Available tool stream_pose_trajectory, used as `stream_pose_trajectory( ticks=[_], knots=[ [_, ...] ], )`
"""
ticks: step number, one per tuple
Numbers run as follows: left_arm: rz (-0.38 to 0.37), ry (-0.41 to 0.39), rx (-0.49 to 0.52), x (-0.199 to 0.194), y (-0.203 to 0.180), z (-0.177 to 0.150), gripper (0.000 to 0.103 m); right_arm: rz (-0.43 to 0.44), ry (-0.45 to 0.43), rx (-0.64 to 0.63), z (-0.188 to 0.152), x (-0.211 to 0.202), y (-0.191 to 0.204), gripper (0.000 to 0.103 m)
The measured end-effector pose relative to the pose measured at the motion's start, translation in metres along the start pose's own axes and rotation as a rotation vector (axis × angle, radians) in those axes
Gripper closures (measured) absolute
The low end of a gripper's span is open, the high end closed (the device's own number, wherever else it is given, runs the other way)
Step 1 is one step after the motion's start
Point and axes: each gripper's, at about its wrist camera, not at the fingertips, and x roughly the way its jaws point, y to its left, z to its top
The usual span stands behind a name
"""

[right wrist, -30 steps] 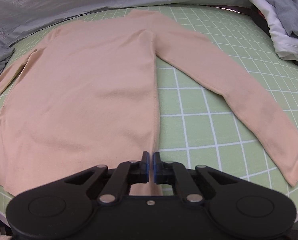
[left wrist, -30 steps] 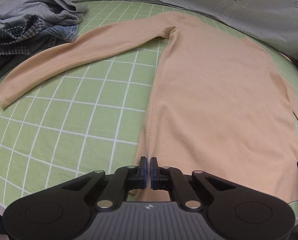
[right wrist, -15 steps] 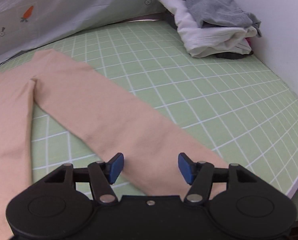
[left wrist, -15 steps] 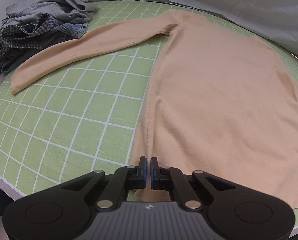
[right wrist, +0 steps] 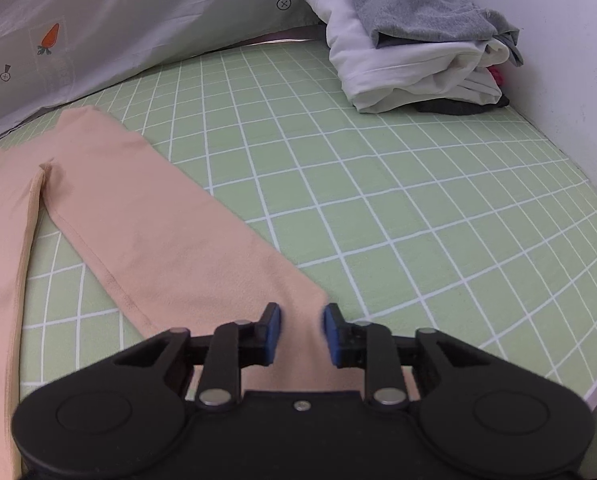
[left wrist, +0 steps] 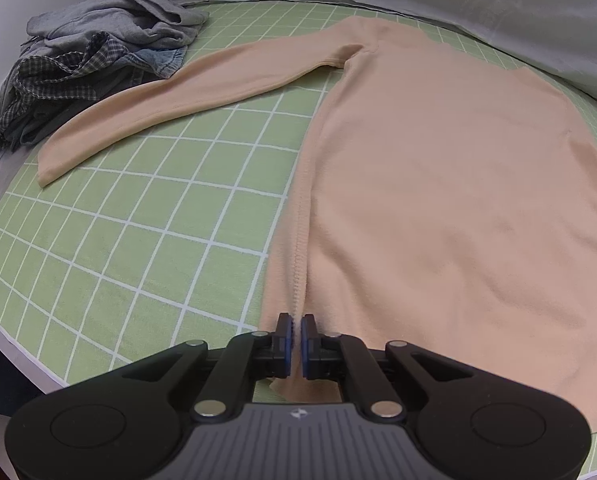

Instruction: Fold clothes

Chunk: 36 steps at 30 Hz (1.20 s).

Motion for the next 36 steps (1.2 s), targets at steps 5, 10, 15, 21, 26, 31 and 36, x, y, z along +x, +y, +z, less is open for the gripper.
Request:
stream_pose_trajectory(
  ticks=[5, 10, 15, 21, 26, 31, 36],
  knots=[
    [0.006, 0.009, 0.011, -0.001, -0.008, 0.001, 0.099, -0.045, -0.013, -0.006, 0.011, 0.009, -0.013, 0.095],
    [-0.011, 0.018, 0.03, -0.003, -0.013, -0.001, 0.095, -0.145, -0.012, 0.035, 0.035, 0.028, -0.036, 0.093],
    [-0.008, 0.001, 0.005, -0.008, -0.008, -0.002, 0.077, -0.221, -0.039, 0.059, 0.049, 0.02, -0.026, 0.058],
    [-0.003, 0.02, -0.018, -0.001, 0.002, -0.001, 0.055, 0.066, 0.004, 0.039, 0.024, -0.007, 0.057, 0.044],
    [-0.042, 0.011, 0.005, -0.002, 0.005, -0.002, 0.057, 0.282, 0.066, -0.115, -0.004, -0.025, 0.142, 0.044],
    [-0.087, 0.017, 0.038, -0.002, 0.009, -0.003, 0.074, 0.328, 0.093, -0.228, -0.019, -0.032, 0.182, 0.051],
    [-0.1, 0.021, 0.037, -0.002, 0.014, -0.005, 0.092, 0.281, 0.094, -0.28, -0.028, -0.036, 0.191, 0.089]
  ],
)
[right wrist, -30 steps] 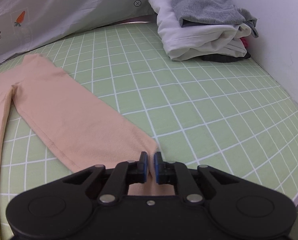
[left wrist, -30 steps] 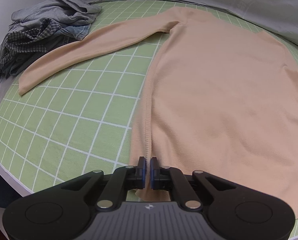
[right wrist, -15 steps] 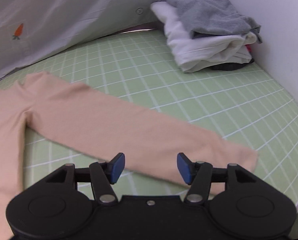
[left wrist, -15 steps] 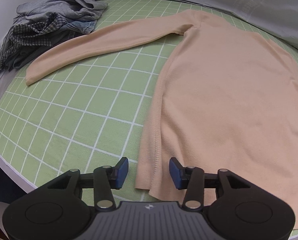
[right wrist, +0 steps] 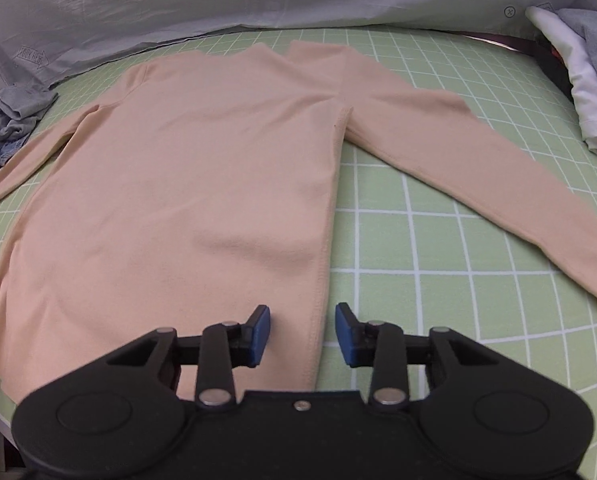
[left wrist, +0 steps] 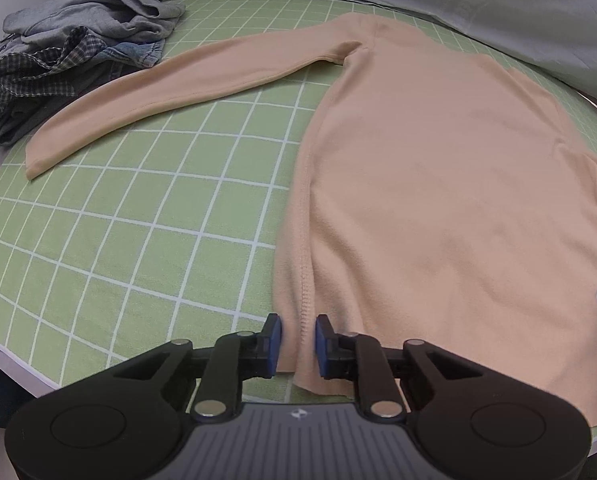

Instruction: Fold clothes

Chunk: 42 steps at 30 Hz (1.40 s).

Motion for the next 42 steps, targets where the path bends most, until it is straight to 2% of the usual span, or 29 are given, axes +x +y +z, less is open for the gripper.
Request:
stream_pose_trajectory(
  ticks=[1, 3, 8, 11, 12, 13, 15, 17, 19, 21, 24, 26, 29, 35, 39, 42],
  knots=[
    [-0.006, -0.002, 0.0, -0.001, 0.0, 0.0, 0.095, -0.007, 0.0, 0.004, 0.0, -0.001, -0.002, 0.096],
    [-0.018, 0.005, 0.004, -0.002, -0.001, -0.002, 0.097, -0.035, -0.001, 0.013, -0.001, -0.002, -0.008, 0.099],
    [-0.035, 0.018, 0.067, -0.007, -0.018, -0.013, 0.096, -0.11, -0.003, 0.068, -0.004, -0.004, -0.029, 0.099],
    [-0.042, 0.012, 0.083, -0.009, -0.021, -0.017, 0.09, -0.129, -0.001, 0.111, -0.004, -0.004, -0.04, 0.094],
    [-0.048, 0.012, 0.081, -0.01, -0.018, -0.016, 0.083, -0.142, 0.001, 0.121, -0.004, -0.004, -0.039, 0.085],
    [-0.051, 0.011, 0.077, -0.01, -0.014, -0.014, 0.073, -0.159, 0.004, 0.129, -0.003, -0.003, -0.037, 0.069],
    [-0.036, -0.015, 0.047, -0.013, 0.0, -0.007, 0.061, -0.193, 0.009, 0.147, -0.002, -0.002, -0.032, 0.05],
    [-0.029, -0.038, -0.003, -0.015, 0.023, 0.004, 0.052, -0.222, 0.011, 0.167, -0.001, -0.002, -0.027, 0.045],
    [-0.011, -0.053, -0.053, -0.015, 0.047, 0.016, 0.043, -0.244, 0.003, 0.188, -0.001, -0.004, -0.018, 0.024],
    [0.013, -0.071, -0.102, -0.015, 0.074, 0.029, 0.037, -0.264, -0.011, 0.197, 0.0, -0.007, -0.004, 0.016],
    [0.048, -0.085, -0.177, -0.01, 0.115, 0.044, 0.033, -0.273, -0.028, 0.199, 0.001, -0.008, 0.02, 0.004],
    [0.059, -0.076, -0.247, -0.003, 0.146, 0.055, 0.031, -0.277, -0.024, 0.193, 0.003, -0.006, 0.038, 0.004],
    [0.062, -0.064, -0.291, 0.007, 0.182, 0.07, 0.031, -0.287, -0.013, 0.182, 0.006, 0.001, 0.068, 0.004],
    [0.094, -0.063, -0.305, 0.028, 0.236, 0.102, 0.029, -0.311, 0.017, 0.176, 0.01, 0.02, 0.122, 0.003],
    [0.109, -0.075, -0.298, 0.041, 0.268, 0.12, 0.029, -0.346, 0.018, 0.223, 0.011, 0.025, 0.143, 0.003],
    [0.09, -0.09, -0.28, 0.046, 0.278, 0.13, 0.029, -0.377, 0.024, 0.26, 0.008, 0.024, 0.152, 0.003]
  ],
)
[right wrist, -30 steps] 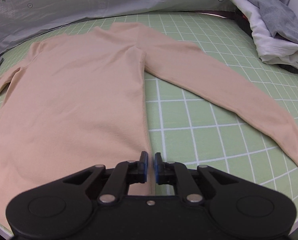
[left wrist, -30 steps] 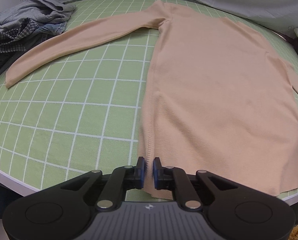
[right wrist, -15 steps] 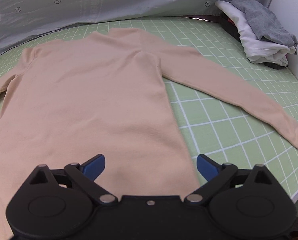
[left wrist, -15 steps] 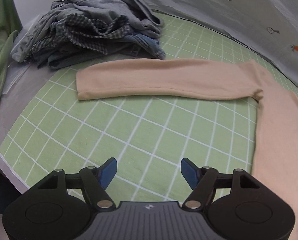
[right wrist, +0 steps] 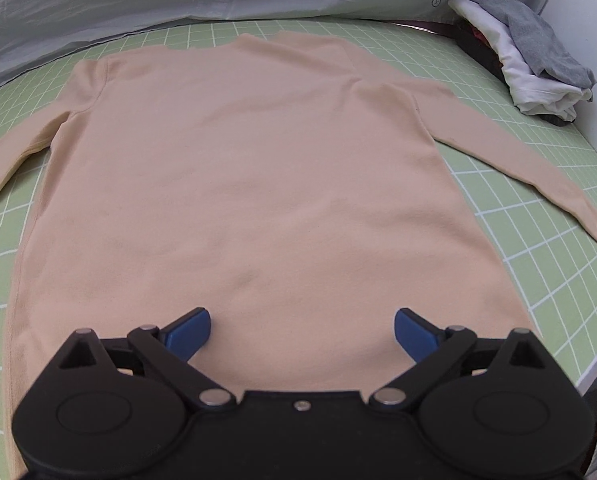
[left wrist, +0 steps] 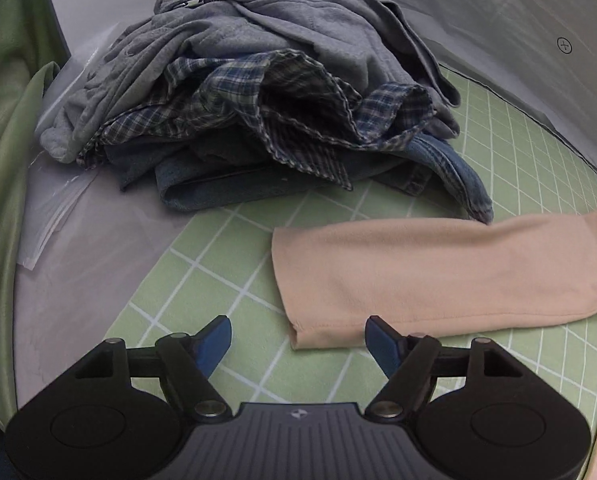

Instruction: Fold clothes

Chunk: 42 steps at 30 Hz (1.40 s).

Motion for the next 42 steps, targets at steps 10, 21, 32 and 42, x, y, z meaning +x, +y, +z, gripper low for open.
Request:
stream_pose_trajectory(
  ticks=[10, 21, 32, 42],
  knots=[
    [-0.07, -0.027, 0.19, 0.008, -0.014, -0.002, 0.091, -0.063, 0.022, 0.024, -0.01, -0.01, 0.013, 0.003],
    [-0.058, -0.005, 0.111, -0.014, 0.004, -0.042, 0.103, -0.026, 0.022, -0.04, -0.009, -0.011, 0.012, 0.003],
    [-0.081, -0.068, -0.013, -0.024, 0.008, -0.038, 0.052, 0.003, -0.005, -0.057, -0.01, -0.014, -0.007, 0.003],
    [-0.077, -0.047, -0.004, 0.0, -0.004, -0.015, 0.038, -0.019, 0.006, -0.031, -0.026, -0.025, -0.014, 0.003]
  ],
)
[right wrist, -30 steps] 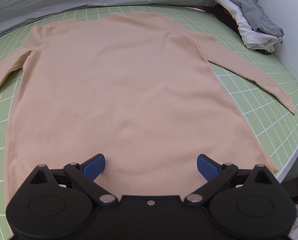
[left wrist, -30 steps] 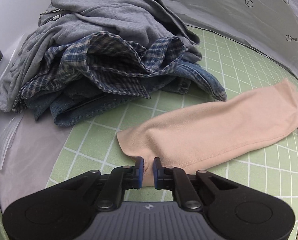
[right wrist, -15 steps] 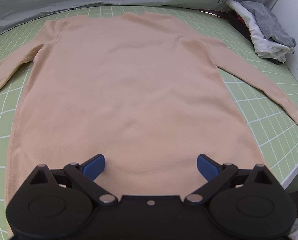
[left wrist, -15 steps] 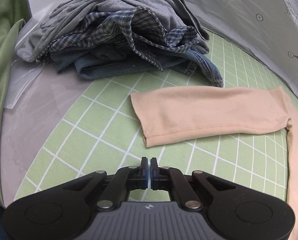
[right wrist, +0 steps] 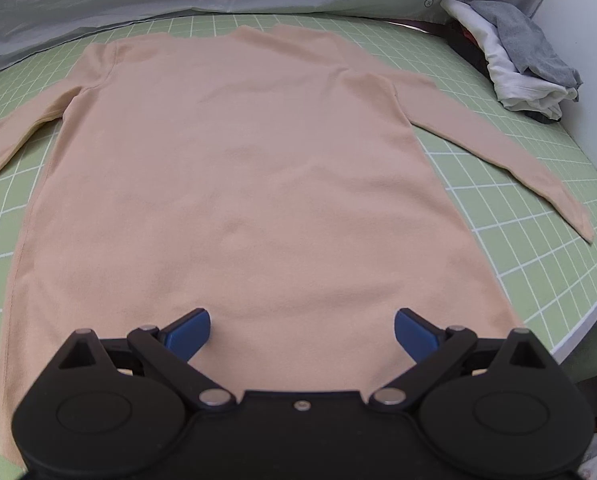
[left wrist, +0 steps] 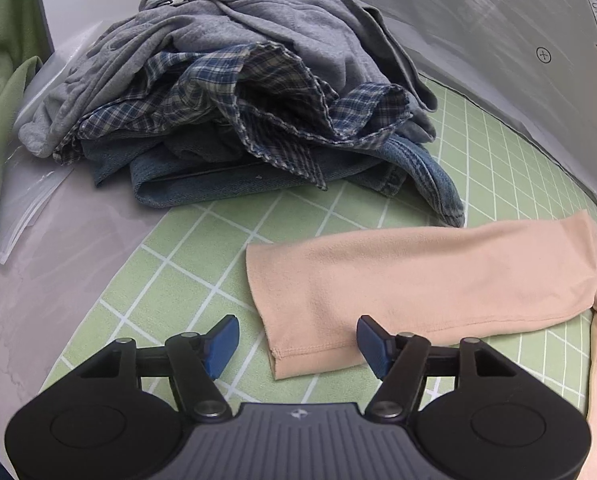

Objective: Fold clothes
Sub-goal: 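Grasp the sleeve cuff with the left gripper and lift it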

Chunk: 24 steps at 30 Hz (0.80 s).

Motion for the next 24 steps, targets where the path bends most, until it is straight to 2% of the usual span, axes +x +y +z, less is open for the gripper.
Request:
stream_pose_trajectory(
  ticks=[2, 4, 5, 7, 12, 24],
  knots=[
    [-0.003, -0.002, 0.014, 0.003, -0.002, 0.001, 0.043, -0.012, 0.004, 0.023, -0.002, -0.001, -0.003, 0.003],
    [0.014, -0.005, 0.064, 0.004, -0.006, 0.002, 0.088, -0.022, 0.008, 0.038, -0.004, -0.001, -0.006, 0.003],
    [0.014, -0.003, 0.076, 0.004, -0.006, 0.002, 0.089, -0.028, 0.01, 0.044, -0.005, -0.002, -0.007, 0.003],
    [0.002, 0.007, 0.083, 0.003, -0.005, 0.003, 0.098, -0.035, 0.015, 0.052, -0.007, -0.003, -0.009, 0.003],
    [-0.014, 0.032, 0.042, -0.007, 0.002, -0.008, 0.099, -0.043, 0.023, 0.058, -0.01, -0.006, -0.017, 0.003],
    [0.044, 0.043, -0.056, -0.045, -0.016, -0.063, 0.1, 0.022, 0.01, -0.009, 0.01, 0.014, -0.059, 0.003]
  ],
)
